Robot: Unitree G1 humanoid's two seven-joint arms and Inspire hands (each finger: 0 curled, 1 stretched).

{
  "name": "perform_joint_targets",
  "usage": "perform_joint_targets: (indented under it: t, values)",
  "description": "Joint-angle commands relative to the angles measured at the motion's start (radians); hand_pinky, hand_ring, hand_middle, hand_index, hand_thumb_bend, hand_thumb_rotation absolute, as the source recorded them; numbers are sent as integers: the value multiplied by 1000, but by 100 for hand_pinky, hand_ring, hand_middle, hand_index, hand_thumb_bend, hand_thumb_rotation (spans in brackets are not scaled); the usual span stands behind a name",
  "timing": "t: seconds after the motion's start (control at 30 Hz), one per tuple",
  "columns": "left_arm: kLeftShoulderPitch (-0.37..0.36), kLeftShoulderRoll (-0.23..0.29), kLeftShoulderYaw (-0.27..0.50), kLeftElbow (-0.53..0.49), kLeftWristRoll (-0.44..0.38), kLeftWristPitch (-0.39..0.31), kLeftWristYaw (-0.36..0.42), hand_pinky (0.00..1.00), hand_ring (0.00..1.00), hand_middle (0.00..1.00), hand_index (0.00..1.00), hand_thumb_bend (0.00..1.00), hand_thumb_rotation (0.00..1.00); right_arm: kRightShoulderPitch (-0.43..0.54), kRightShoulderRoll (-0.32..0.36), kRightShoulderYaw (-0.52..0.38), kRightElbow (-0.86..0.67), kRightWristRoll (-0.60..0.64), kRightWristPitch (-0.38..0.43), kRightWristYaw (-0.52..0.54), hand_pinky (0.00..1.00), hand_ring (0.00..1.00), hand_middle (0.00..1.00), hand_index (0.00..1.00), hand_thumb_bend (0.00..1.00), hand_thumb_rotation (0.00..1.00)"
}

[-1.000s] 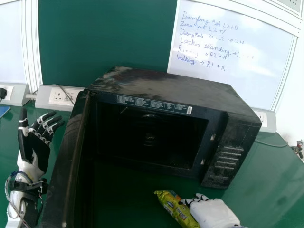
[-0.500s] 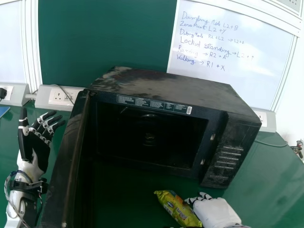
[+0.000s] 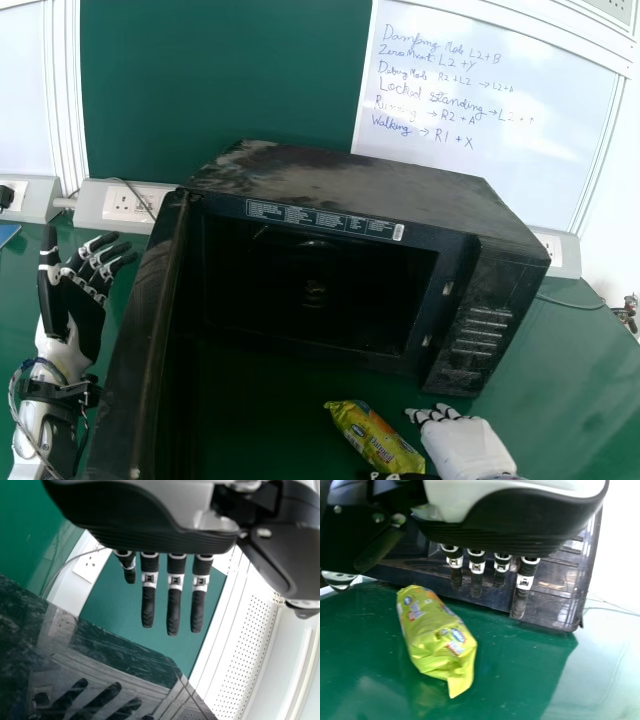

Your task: Put biscuit inside oven

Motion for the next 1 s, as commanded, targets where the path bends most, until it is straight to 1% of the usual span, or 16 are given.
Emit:
perform_joint_targets:
  t: [0.0, 0.17, 0.33, 0.43, 0.57, 0.7, 0.83, 0.97]
  values:
    - [-9, 3, -1, -5, -6, 2, -2, 73, 68, 65, 65, 84, 49, 1, 15, 6, 11, -16, 12, -11, 77, 92, 98, 100, 97, 46]
    - [-10, 1, 0, -7, -6, 7, 6, 71, 67, 65, 65, 85, 47, 14, 43, 17, 19, -51, 26, -18, 82, 96, 100, 100, 97, 44]
    - [-8, 0, -2, -12, -3, 5, 5, 71, 67, 64, 64, 86, 48, 29, 65, 35, 34, -113, 22, -55, 81, 97, 100, 100, 96, 41]
    - [-8, -1, -3, -13, -2, 3, 5, 71, 67, 64, 64, 86, 47, 37, 77, 46, 41, -145, 21, -68, 83, 97, 100, 100, 95, 41]
    - [-7, 1, -5, -18, 4, 6, 8, 73, 68, 66, 65, 86, 48, 48, 116, 77, 37, -208, 30, -66, 87, 99, 100, 100, 96, 44]
    - [-6, -1, -4, -24, -4, 13, 11, 72, 68, 66, 65, 86, 47, 48, 157, 108, 39, -275, 35, -67, 92, 100, 100, 100, 96, 43]
    - [-5, -2, -4, -26, -3, 13, 12, 73, 68, 65, 65, 85, 47, 50, 172, 135, 68, -333, 26, -126, 91, 100, 100, 100, 97, 43]
    - [-3, -1, -5, -26, -2, 13, 11, 73, 68, 66, 65, 85, 48, 50, 172, 147, 93, -357, 24, -159, 95, 100, 100, 100, 98, 43]
